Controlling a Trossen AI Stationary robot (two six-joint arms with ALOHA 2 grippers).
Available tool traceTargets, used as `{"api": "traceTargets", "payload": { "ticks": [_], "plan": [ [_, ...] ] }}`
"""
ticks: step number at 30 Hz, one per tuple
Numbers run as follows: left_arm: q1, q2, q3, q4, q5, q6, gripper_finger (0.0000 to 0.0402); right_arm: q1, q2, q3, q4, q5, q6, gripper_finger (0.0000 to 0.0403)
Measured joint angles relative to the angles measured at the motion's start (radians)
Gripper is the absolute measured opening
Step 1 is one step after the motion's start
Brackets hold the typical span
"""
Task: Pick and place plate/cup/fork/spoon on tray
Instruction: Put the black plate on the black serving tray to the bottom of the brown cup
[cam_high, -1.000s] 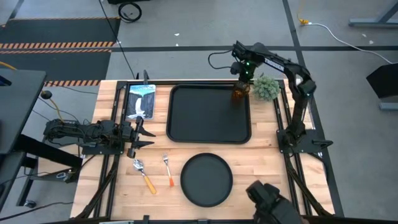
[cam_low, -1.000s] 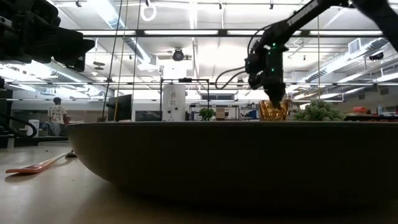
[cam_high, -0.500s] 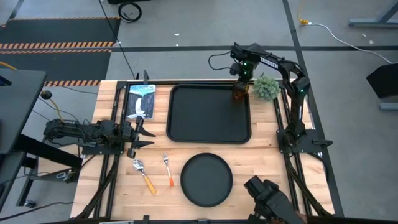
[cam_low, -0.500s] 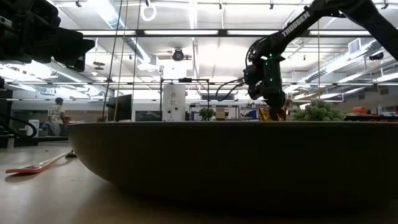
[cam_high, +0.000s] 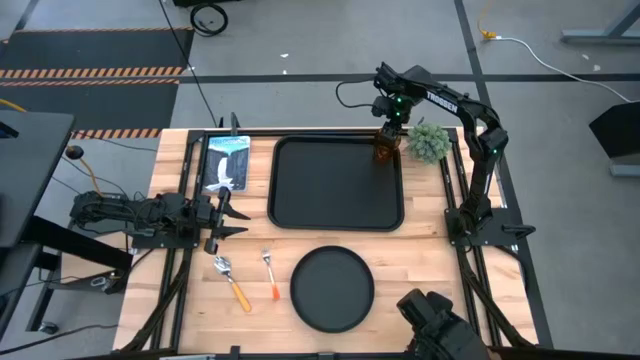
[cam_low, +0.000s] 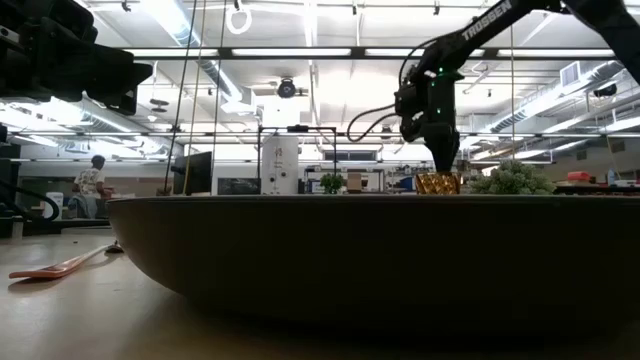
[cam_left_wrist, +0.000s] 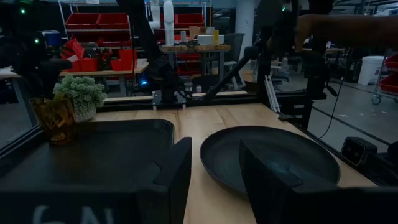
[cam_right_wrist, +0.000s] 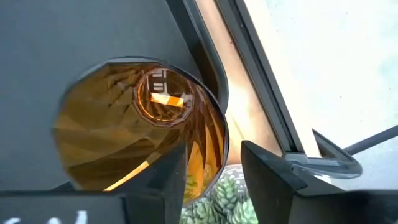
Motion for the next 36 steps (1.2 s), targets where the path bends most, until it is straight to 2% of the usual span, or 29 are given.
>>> {"api": "traceTargets", "payload": {
  "ticks": [5, 10, 16, 24, 28, 36],
  "plan": [
    [0.000, 0.000, 0.000, 0.000, 0.000, 0.000, 0.0142, 0.061, -0.080, 0.000, 0.017, 0.000, 0.018, 0.0175],
    [0.000, 0.000, 0.000, 0.000, 0.000, 0.000, 0.0142, 0.185, -0.144, 0.001, 0.108, -0.029, 0.033, 0.0173],
    [0.000, 0.000, 0.000, 0.000, 0.000, 0.000, 0.0142, 0.365, -0.139, -0.008, 0.190, -0.207, 0.132, 0.0170],
    [0.000, 0.000, 0.000, -0.004, 0.000, 0.000, 0.0142, 0.584, -0.072, -0.090, 0.221, -0.419, 0.323, 0.0169],
    [0.000, 0.000, 0.000, -0.004, 0.000, 0.000, 0.0142, 0.674, -0.061, -0.145, 0.257, -0.437, 0.461, 0.0169],
    [0.000, 0.000, 0.000, -0.001, 0.000, 0.000, 0.0142, 0.823, -0.063, -0.293, 0.435, -0.425, 0.705, 0.0169]
  ]
}}
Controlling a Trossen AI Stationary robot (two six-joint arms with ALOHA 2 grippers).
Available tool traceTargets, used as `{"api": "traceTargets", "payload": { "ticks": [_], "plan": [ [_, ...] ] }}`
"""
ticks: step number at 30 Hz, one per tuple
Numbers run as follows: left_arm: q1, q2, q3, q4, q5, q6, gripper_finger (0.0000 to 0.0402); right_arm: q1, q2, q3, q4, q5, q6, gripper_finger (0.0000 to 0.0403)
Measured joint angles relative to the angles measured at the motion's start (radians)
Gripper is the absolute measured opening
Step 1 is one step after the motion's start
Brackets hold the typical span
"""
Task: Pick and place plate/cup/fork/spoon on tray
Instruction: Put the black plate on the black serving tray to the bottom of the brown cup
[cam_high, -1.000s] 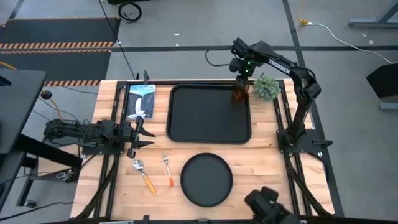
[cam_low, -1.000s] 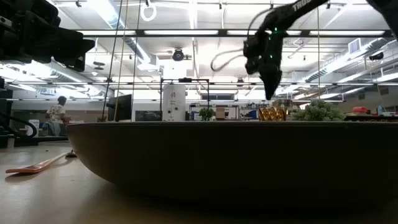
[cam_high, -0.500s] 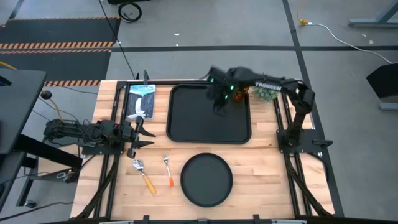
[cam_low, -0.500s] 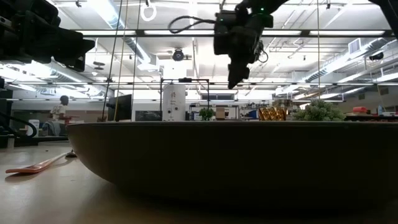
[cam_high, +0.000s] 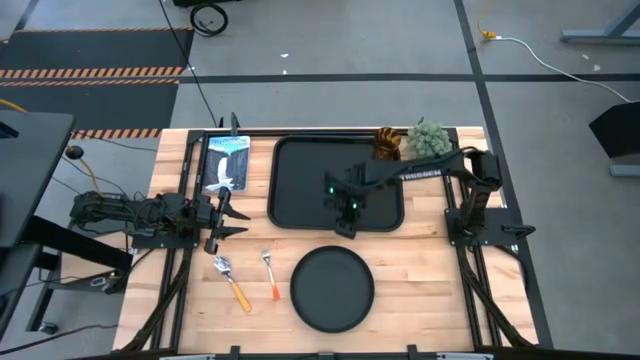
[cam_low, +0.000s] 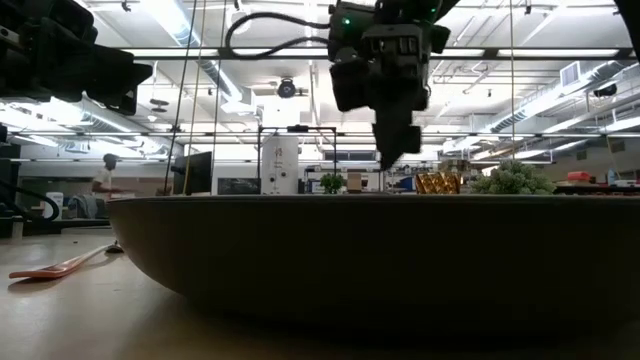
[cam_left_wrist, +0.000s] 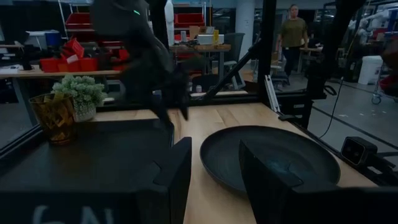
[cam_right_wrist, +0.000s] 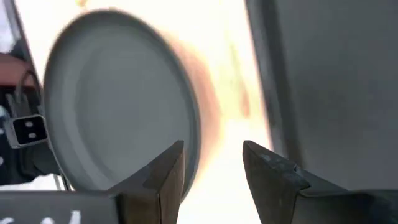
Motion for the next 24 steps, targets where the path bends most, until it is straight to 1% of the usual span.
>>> {"api": "traceTargets", "payload": {
  "ticks": [8, 11, 15, 18, 24],
  "plan": [
    [0.000, 0.000, 0.000, 0.000, 0.000, 0.000, 0.0142, 0.158, 0.000, -0.100, 0.136, 0.105, 0.260, 0.0169],
    [0.000, 0.000, 0.000, 0.000, 0.000, 0.000, 0.0142, 0.203, 0.000, -0.116, 0.143, 0.160, 0.341, 0.0169],
    [0.000, 0.000, 0.000, 0.000, 0.000, 0.000, 0.0142, 0.249, 0.000, -0.136, 0.148, 0.235, 0.402, 0.0169],
    [0.000, 0.000, 0.000, 0.000, 0.000, 0.000, 0.0142, 0.279, 0.000, -0.154, 0.151, 0.266, 0.439, 0.0169],
    [0.000, 0.000, 0.000, 0.000, 0.000, 0.000, 0.0142, 0.313, 0.000, -0.210, 0.154, 0.278, 0.506, 0.0169]
  ]
}}
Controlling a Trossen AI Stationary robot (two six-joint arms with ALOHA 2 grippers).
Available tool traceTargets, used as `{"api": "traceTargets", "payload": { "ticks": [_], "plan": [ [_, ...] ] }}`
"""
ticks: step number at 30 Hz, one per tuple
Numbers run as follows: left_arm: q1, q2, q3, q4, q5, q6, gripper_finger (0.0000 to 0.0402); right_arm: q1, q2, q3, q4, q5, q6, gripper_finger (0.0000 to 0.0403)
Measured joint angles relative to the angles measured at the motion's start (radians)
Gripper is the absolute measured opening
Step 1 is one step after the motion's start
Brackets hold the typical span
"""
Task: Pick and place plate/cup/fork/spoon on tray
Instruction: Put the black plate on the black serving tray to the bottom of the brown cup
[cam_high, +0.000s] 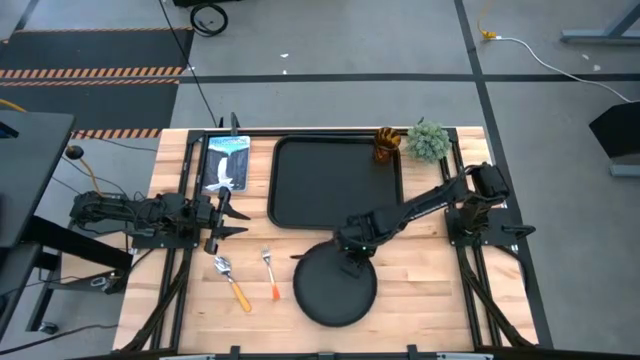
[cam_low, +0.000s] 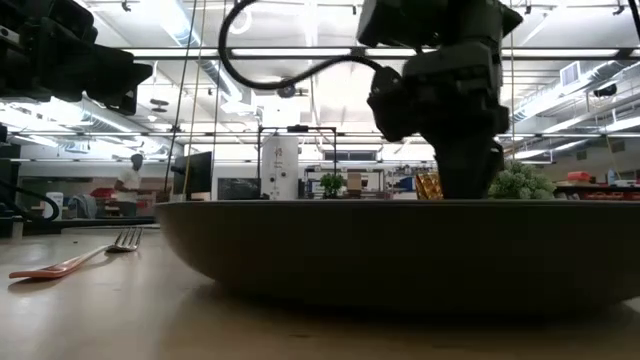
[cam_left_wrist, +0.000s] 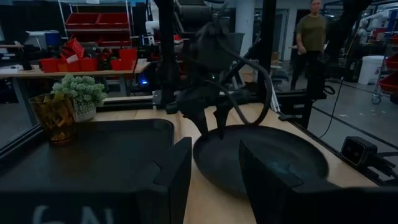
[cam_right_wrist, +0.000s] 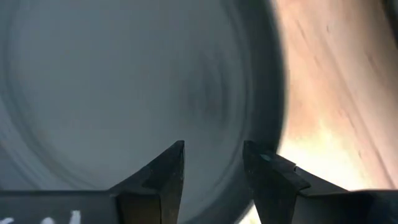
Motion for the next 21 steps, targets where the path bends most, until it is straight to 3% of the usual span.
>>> {"api": "traceTargets", "payload": {
  "ticks": [16, 21],
  "plan": [
    [0.000, 0.000, 0.000, 0.000, 0.000, 0.000, 0.0142, -0.003, -0.008, 0.023, 0.011, -0.041, 0.037, 0.0114],
    [0.000, 0.000, 0.000, 0.001, 0.000, 0.000, 0.0142, -0.002, -0.039, 0.050, -0.121, 0.001, 0.037, 0.0115]
  ]
}}
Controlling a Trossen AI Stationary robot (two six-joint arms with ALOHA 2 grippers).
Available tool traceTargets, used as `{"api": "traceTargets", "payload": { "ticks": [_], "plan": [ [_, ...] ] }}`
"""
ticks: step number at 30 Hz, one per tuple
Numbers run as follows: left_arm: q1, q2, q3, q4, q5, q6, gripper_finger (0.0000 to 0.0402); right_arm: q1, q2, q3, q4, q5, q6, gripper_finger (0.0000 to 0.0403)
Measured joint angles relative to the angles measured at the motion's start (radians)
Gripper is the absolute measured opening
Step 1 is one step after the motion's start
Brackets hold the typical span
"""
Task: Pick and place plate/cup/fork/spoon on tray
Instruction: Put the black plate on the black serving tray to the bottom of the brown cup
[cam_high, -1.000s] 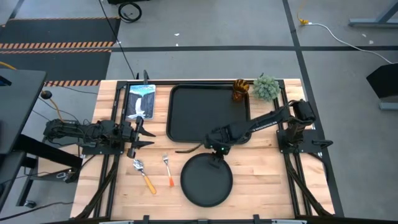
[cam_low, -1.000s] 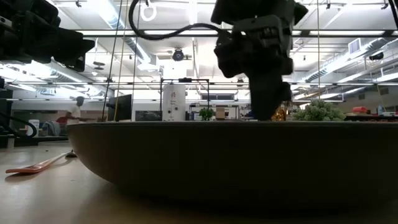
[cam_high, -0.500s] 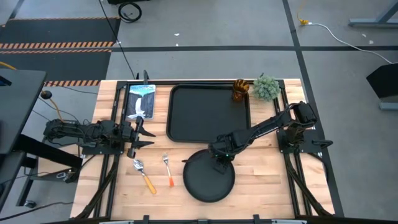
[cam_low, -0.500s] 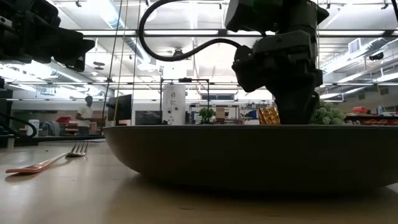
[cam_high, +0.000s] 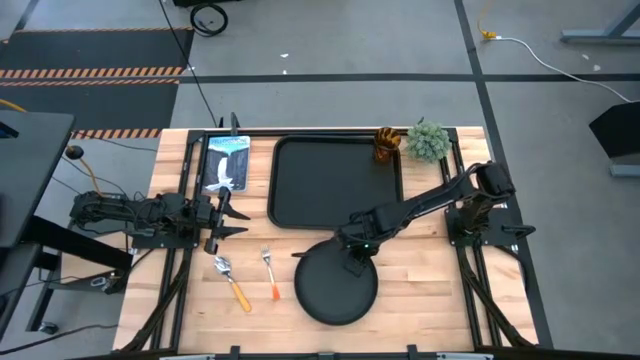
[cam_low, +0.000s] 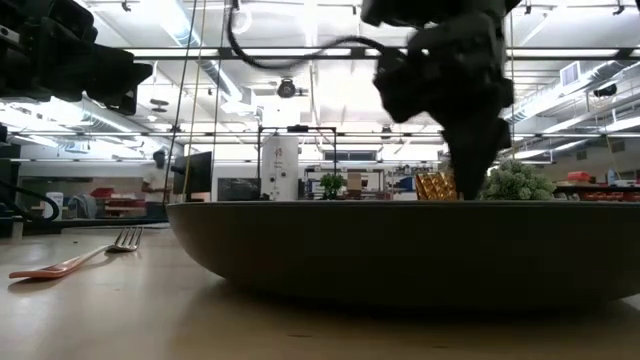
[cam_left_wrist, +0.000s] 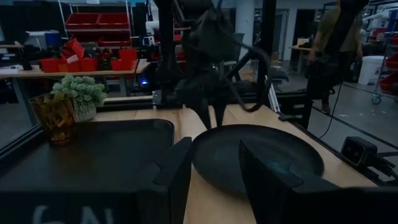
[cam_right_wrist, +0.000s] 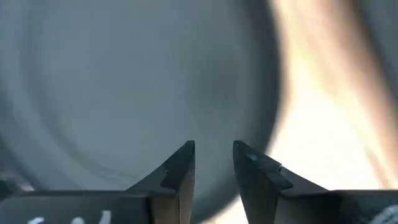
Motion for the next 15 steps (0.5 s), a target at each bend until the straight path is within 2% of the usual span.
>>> {"api": "traceTargets", "payload": {
  "ticks": [2, 6, 11, 15],
  "plan": [
    [0.000, 0.000, 0.000, -0.002, 0.000, 0.000, 0.0142, 0.000, -0.007, -0.010, -0.055, 0.014, 0.004, 0.0116],
    [0.000, 0.000, 0.000, -0.001, 0.000, 0.000, 0.0142, -0.001, -0.011, -0.052, -0.050, 0.010, 0.003, 0.0116],
    [0.000, 0.000, 0.000, -0.001, 0.000, 0.000, 0.0142, -0.006, -0.011, -0.109, 0.046, -0.043, 0.002, 0.0121],
    [0.000, 0.000, 0.000, 0.000, 0.000, 0.000, 0.0142, -0.008, -0.011, -0.147, 0.115, -0.045, 0.013, 0.0117]
  ]
}}
